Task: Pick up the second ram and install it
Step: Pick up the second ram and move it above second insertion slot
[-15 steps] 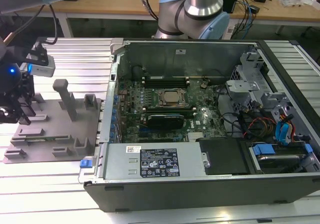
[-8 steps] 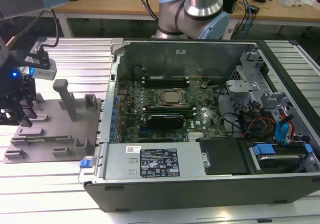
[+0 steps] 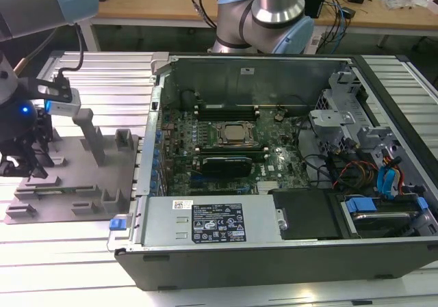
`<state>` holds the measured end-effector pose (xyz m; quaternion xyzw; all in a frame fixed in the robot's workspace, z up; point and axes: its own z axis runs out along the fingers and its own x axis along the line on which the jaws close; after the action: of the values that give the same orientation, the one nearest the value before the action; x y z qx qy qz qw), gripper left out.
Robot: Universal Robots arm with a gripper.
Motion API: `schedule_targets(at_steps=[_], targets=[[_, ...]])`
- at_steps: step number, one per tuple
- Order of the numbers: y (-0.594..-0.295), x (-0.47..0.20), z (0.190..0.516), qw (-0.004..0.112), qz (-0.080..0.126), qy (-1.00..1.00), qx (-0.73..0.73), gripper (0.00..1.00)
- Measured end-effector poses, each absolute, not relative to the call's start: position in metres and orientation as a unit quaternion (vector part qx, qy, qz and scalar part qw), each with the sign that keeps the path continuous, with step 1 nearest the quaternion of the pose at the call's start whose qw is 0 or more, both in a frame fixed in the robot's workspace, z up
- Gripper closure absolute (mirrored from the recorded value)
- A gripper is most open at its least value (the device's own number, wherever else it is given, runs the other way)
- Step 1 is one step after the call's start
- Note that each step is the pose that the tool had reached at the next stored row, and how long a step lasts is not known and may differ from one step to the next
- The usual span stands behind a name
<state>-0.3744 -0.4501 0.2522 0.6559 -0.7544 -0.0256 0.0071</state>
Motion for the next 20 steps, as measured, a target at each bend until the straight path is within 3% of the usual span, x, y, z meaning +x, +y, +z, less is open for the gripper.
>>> schedule_targets(at_steps=[20], targets=[[-0.45, -0.374, 0.232, 0.007, -0.026, -0.754, 0.656, 0.72]])
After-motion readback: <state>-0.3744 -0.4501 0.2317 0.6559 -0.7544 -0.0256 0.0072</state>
